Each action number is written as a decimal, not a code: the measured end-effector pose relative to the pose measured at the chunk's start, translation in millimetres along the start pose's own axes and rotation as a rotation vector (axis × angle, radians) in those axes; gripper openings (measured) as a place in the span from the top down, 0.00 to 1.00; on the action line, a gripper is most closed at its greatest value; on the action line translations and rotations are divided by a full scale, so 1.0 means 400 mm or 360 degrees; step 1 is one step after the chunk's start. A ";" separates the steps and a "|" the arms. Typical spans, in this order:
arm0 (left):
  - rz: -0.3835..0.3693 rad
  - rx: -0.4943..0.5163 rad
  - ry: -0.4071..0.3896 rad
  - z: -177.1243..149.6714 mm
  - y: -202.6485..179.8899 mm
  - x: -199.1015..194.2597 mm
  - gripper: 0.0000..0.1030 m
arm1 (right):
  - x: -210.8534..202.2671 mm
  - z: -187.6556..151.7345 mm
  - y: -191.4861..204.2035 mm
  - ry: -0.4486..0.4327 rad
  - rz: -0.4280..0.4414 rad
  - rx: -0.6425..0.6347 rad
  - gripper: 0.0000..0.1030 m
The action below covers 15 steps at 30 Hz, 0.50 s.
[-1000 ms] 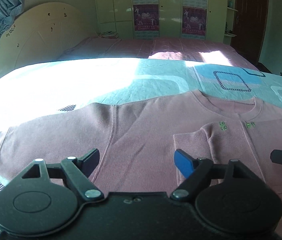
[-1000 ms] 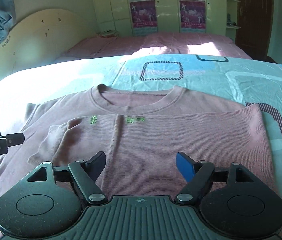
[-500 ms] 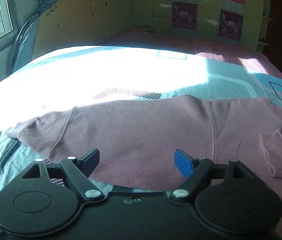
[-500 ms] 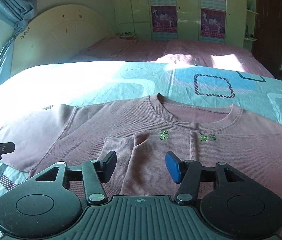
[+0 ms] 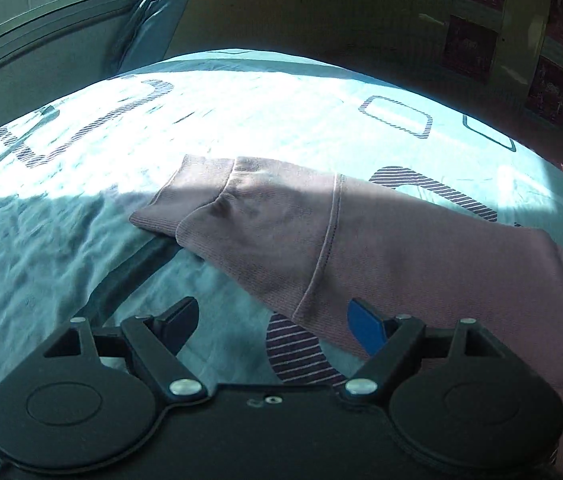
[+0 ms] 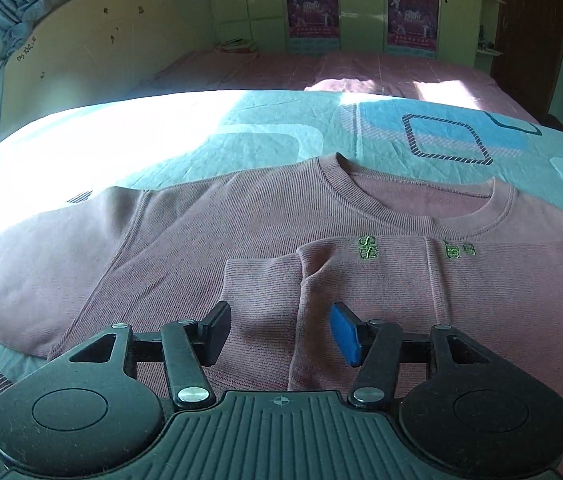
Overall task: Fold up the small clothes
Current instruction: 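Move the left tool to the other sleeve cuff and grasp it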
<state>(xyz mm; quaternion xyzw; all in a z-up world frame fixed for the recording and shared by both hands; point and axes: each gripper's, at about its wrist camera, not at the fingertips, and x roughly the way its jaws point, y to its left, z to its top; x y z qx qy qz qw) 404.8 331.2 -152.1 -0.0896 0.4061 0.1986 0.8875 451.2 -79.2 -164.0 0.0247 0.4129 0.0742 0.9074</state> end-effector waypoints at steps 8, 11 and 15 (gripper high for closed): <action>-0.0109 -0.0328 0.0013 0.023 0.095 0.082 0.18 | -0.024 0.000 0.008 -0.0077 -0.0030 0.0008 0.47; -0.0129 -0.0398 -0.0036 0.036 0.105 0.105 0.23 | -0.030 -0.001 -0.001 -0.0102 -0.0079 0.0000 0.47; -0.0107 -0.0456 -0.0121 0.048 0.124 0.120 0.62 | 0.005 -0.021 -0.021 0.0009 -0.0078 0.0027 0.47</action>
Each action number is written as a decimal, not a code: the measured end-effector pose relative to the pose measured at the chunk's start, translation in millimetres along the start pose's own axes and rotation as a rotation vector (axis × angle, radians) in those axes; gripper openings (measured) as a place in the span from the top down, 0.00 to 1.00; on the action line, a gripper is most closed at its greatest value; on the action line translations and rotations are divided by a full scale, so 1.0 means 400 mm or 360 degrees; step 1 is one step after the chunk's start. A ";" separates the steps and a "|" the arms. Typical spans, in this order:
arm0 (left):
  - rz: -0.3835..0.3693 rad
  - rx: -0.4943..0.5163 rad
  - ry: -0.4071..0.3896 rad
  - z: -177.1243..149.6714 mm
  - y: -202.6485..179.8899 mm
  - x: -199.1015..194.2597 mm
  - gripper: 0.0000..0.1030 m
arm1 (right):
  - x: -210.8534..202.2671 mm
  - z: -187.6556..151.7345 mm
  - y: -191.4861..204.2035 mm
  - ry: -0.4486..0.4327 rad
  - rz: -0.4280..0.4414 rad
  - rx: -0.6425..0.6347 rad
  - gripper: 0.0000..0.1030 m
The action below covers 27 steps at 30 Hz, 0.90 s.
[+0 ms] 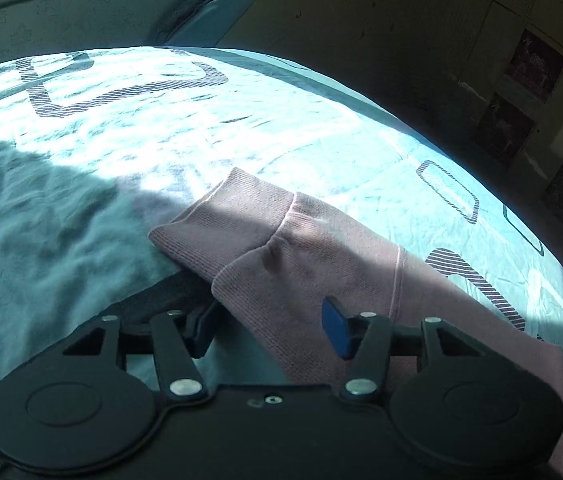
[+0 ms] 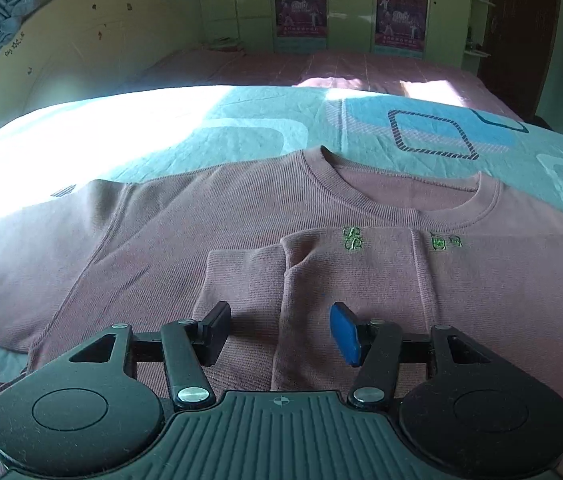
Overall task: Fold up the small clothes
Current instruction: 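Move the left tool to the other sleeve cuff and grasp it, then fold the grasped sleeve across the chest with the left tool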
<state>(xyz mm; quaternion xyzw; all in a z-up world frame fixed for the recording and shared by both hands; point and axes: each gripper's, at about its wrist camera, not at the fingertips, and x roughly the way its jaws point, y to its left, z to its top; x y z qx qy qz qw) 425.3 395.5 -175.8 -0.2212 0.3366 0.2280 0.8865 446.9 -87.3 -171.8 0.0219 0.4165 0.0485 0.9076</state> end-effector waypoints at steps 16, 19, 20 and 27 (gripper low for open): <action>-0.0575 0.0486 -0.0280 -0.047 -0.319 -0.242 0.95 | -0.033 -0.015 -0.045 -0.0031 0.0059 0.0031 0.47; -0.0787 0.0633 -0.0250 -0.110 -0.452 -0.303 0.95 | -0.089 -0.010 -0.093 -0.0134 0.0080 0.0124 0.46; -0.0860 0.0674 -0.0223 -0.140 -0.499 -0.319 0.95 | -0.104 -0.010 -0.112 -0.0142 0.0084 0.0150 0.46; -0.1184 0.1006 -0.0097 -0.394 -0.781 -0.394 0.95 | -0.217 -0.049 -0.286 -0.0210 0.0052 0.0326 0.46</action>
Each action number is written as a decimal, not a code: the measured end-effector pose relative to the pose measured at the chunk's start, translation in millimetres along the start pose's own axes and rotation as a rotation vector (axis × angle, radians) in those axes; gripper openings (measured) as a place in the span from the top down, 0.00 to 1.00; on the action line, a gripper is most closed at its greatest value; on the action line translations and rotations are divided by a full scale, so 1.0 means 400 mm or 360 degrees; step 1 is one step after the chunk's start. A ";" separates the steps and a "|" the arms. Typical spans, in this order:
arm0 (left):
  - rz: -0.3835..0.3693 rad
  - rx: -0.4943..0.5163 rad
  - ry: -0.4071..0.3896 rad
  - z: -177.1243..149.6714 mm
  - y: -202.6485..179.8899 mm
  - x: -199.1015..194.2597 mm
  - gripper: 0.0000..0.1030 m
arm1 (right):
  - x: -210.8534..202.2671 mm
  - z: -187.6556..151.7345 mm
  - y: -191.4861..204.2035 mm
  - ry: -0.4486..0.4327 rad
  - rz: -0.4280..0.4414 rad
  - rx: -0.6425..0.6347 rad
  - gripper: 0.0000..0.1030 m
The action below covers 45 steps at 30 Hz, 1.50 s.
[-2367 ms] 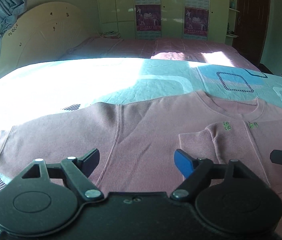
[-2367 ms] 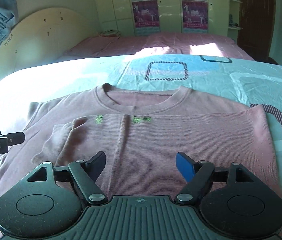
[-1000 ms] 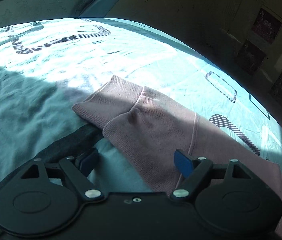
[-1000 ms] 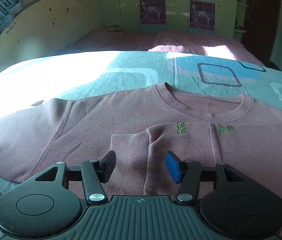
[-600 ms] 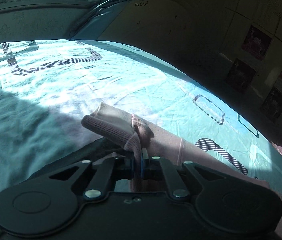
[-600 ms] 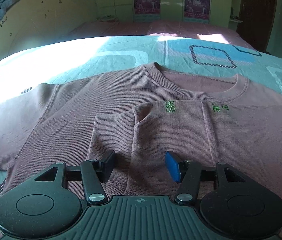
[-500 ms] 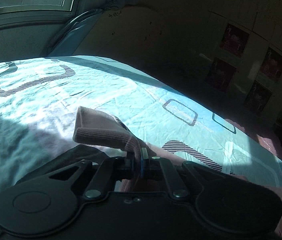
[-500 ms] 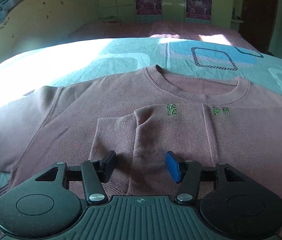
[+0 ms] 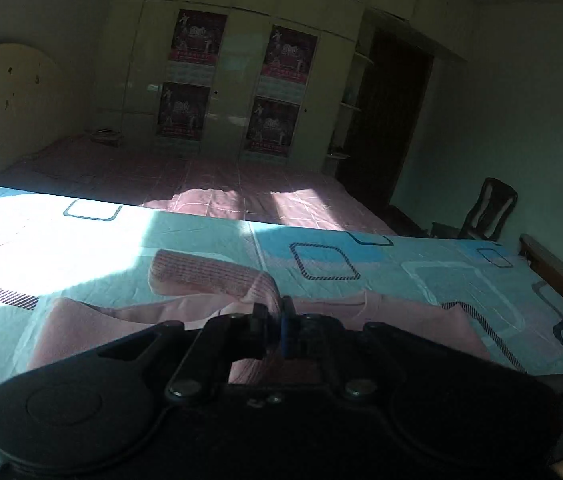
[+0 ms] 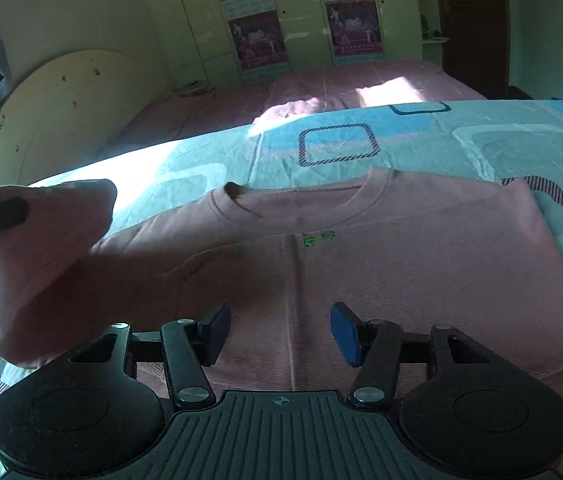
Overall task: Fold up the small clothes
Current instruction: 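Fold the grasped sleeve across the chest with the left tool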
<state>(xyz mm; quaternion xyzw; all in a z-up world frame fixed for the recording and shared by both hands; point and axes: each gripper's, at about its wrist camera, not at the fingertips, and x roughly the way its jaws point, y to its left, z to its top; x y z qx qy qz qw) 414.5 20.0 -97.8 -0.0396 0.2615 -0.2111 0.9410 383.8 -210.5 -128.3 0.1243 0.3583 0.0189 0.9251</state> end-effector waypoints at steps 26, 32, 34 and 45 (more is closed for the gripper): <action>0.0570 0.0134 0.0314 -0.154 0.098 -0.044 0.27 | 0.023 -0.026 -0.106 0.0201 0.0106 0.0203 0.21; 0.0689 0.0118 0.0414 -0.223 0.154 -0.084 0.28 | 0.054 -0.030 -0.086 0.0246 0.0207 0.0288 0.54; 0.0699 0.0124 0.0430 -0.233 0.159 -0.078 0.31 | 0.058 -0.023 -0.083 0.0227 0.0223 0.0310 0.69; 0.0828 0.0191 0.0325 -0.210 0.167 0.005 0.57 | -0.034 0.035 -0.041 -0.0120 -0.0004 -0.0114 0.92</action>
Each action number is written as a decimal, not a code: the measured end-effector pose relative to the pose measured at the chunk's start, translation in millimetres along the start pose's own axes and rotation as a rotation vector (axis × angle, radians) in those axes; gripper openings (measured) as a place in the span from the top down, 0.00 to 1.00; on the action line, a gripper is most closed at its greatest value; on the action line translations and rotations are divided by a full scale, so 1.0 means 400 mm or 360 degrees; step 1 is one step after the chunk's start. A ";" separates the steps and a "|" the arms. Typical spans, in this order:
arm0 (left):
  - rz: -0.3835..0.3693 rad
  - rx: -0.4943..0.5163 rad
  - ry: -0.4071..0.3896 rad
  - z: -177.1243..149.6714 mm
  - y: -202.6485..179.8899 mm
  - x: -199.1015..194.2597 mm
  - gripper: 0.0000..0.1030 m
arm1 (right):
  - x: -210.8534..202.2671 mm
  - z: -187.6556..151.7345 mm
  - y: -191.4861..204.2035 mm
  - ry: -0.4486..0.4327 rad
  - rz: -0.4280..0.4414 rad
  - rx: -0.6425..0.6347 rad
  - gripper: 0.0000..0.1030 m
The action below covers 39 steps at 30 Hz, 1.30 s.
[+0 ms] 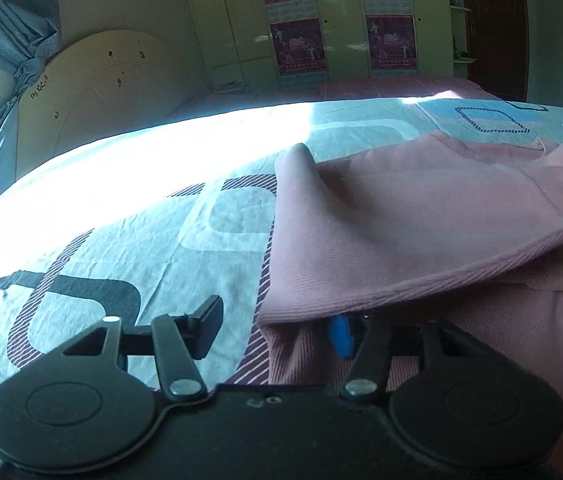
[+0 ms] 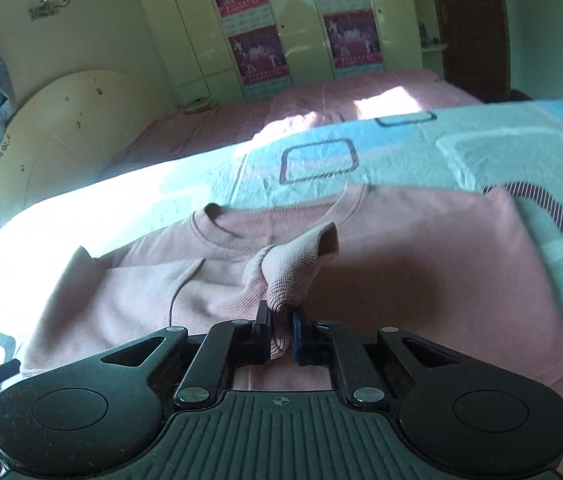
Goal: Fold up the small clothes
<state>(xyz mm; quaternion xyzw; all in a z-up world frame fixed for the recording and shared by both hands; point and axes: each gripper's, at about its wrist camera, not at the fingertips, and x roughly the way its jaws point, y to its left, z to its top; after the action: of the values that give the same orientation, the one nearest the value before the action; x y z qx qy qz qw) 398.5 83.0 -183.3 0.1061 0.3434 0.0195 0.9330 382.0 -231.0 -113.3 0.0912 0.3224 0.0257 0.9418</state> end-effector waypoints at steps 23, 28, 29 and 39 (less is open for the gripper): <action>-0.0232 -0.0240 0.0068 0.072 0.097 -0.021 0.56 | 0.039 0.009 -0.173 0.0143 -0.0131 0.0149 0.37; -0.0268 -0.0343 0.0099 0.147 0.075 0.096 0.57 | 0.131 0.037 -0.181 0.0182 -0.0119 0.0203 0.38; -0.0267 -0.0361 0.0105 0.159 0.072 0.116 0.57 | 0.147 0.039 -0.182 0.0192 -0.0117 0.0222 0.40; -0.0267 -0.0424 0.0140 0.219 0.062 0.252 0.57 | 0.144 0.041 -0.132 0.0133 -0.0085 0.0095 0.92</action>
<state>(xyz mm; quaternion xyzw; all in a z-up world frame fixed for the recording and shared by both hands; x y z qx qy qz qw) 532.9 102.1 -177.1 -0.0486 0.3860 -0.0083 0.9212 437.1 -279.0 -145.4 0.1095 0.3643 -0.0054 0.9248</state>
